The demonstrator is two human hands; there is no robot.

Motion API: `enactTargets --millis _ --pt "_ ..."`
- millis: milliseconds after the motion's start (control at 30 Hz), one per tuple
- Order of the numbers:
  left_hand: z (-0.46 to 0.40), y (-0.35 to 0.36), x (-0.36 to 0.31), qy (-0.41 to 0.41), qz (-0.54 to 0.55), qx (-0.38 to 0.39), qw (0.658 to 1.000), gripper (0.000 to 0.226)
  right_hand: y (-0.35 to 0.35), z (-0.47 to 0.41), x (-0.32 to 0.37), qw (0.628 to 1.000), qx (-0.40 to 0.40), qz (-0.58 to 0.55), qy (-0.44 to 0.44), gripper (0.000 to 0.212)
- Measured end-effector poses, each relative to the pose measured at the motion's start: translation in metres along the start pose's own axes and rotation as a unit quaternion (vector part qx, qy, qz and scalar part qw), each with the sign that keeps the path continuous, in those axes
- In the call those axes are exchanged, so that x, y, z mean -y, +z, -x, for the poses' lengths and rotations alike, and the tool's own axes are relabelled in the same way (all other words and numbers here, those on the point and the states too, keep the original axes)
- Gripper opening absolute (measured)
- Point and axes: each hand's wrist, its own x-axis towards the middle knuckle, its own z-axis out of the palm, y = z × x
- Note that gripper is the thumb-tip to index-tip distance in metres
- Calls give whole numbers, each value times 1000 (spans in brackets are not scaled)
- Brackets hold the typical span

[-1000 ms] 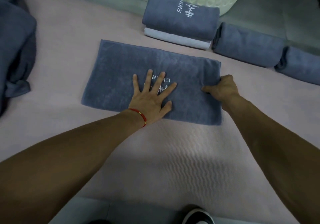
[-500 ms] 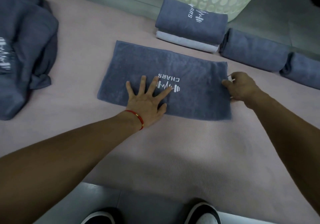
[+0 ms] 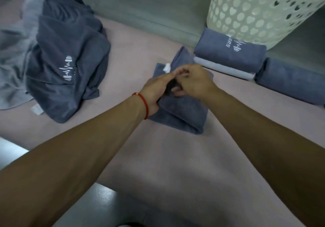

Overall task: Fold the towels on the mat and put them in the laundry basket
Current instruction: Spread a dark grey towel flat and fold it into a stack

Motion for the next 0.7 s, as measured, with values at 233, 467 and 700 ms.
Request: enactTargets --millis 233,467,700 --pt "-30 -50 21 78 -381 -157 908 15 9 25 -47 982 -47 142 -119 25" --pt "-27 -51 28 154 -427 -242 858 14 -11 27 -102 949 -90 268 -136 27" --pt "-34 -58 41 163 -481 -253 823 9 -13 7 -103 939 -98 290 -154 25"
